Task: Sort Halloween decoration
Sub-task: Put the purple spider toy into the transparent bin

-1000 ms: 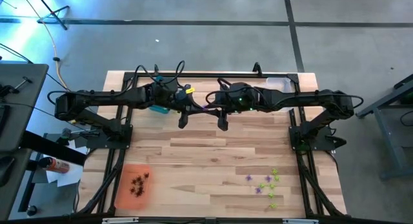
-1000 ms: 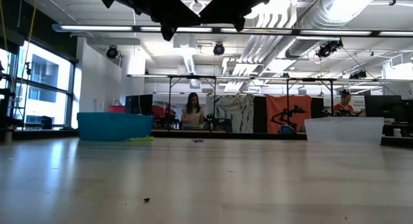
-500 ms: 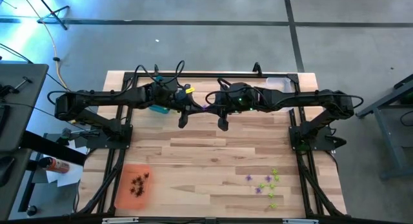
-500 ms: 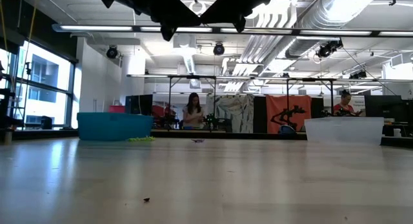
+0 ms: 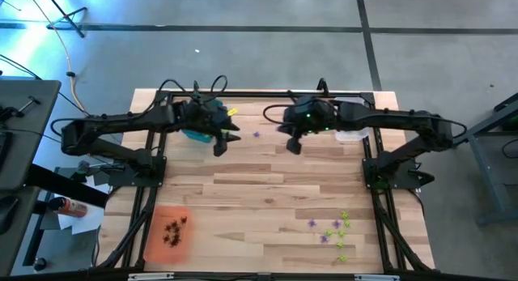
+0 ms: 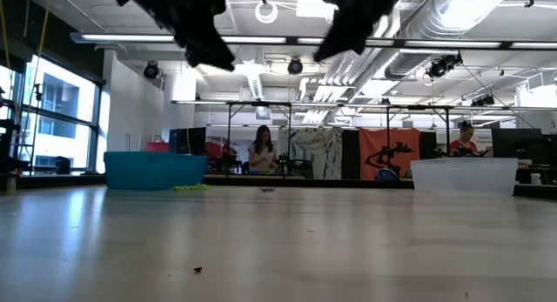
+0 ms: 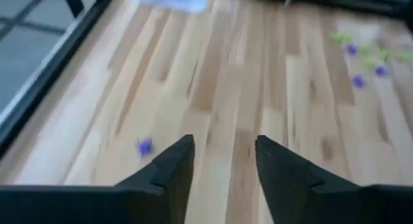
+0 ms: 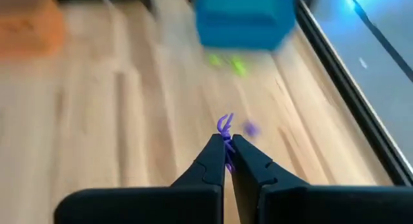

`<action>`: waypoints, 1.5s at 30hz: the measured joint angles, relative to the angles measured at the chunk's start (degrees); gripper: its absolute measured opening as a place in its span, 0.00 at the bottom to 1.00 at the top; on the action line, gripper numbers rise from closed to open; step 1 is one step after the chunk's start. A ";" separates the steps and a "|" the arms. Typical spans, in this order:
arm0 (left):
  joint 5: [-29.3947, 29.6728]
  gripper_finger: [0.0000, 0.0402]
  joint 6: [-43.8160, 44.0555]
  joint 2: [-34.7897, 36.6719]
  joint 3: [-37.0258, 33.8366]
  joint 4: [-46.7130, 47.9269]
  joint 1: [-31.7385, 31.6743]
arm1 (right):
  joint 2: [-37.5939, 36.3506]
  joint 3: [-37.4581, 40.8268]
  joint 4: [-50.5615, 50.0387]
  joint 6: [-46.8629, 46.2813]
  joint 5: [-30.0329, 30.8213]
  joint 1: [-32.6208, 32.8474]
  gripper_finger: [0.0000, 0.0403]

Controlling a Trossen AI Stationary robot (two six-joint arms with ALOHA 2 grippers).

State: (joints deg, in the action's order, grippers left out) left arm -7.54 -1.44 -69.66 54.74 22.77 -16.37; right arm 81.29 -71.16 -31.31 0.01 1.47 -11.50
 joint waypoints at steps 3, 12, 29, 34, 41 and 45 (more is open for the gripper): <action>-0.83 0.42 3.66 2.25 -5.67 -3.16 -0.30 | -3.06 4.62 -2.95 -1.76 1.26 -2.55 0.00; 0.33 0.45 23.52 9.66 -26.38 -22.84 2.81 | -18.45 27.01 -12.48 -26.19 18.43 -11.63 0.00; 7.43 0.45 29.62 10.61 -28.67 -40.58 2.85 | -6.80 32.86 -6.07 -42.34 16.61 -37.30 0.00; 7.36 0.45 31.07 10.59 -28.67 -40.68 2.94 | -2.43 32.86 -2.30 -43.76 16.50 -38.45 0.01; 6.75 0.45 32.33 10.59 -28.67 -40.68 2.98 | -1.20 32.86 -2.21 -45.02 16.70 -38.52 0.06; 6.71 0.45 32.33 10.59 -28.67 -40.68 2.98 | -1.20 32.86 -2.25 -43.47 16.35 -38.52 0.13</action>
State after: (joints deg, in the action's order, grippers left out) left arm -0.83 30.89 -59.07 26.06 -17.91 -13.39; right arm 80.09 -38.30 -33.56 -43.46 17.82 -50.02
